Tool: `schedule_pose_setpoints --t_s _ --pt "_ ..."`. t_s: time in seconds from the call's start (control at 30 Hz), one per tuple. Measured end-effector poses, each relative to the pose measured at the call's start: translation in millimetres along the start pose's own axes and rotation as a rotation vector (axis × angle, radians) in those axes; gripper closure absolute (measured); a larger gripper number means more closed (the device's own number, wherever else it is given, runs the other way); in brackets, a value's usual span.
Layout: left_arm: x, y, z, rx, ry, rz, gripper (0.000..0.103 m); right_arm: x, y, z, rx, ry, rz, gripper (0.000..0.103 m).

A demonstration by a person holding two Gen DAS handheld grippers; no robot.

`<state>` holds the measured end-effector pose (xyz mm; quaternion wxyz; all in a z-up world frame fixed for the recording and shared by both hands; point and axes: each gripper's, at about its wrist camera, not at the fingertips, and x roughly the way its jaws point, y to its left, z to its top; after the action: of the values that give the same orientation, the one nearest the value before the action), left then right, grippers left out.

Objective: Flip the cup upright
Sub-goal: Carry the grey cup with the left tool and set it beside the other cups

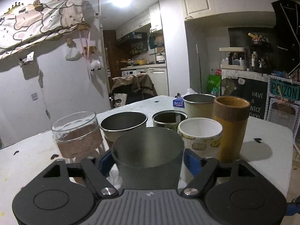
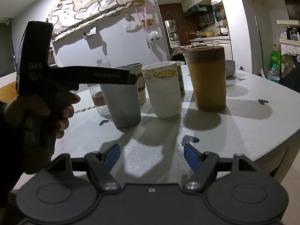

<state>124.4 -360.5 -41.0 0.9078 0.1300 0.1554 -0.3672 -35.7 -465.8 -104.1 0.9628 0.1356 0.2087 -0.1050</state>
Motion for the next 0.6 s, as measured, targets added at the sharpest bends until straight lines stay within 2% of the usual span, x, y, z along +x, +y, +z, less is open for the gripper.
schedule_pose_setpoints --t_s 0.2,0.37,0.6 --pt "-7.1 4.5 -3.2 -0.014 0.003 -0.01 0.01 -2.0 2.8 2.3 -0.013 -0.011 0.0 0.027" --pt "-31.8 14.8 -5.8 -0.05 -0.015 -0.012 0.001 -9.0 7.9 7.1 -0.036 -0.046 0.006 0.025" --pt "-82.8 34.2 -15.8 -0.089 -0.046 0.044 0.0 -22.5 19.5 15.9 -0.079 -0.111 -0.026 0.014"
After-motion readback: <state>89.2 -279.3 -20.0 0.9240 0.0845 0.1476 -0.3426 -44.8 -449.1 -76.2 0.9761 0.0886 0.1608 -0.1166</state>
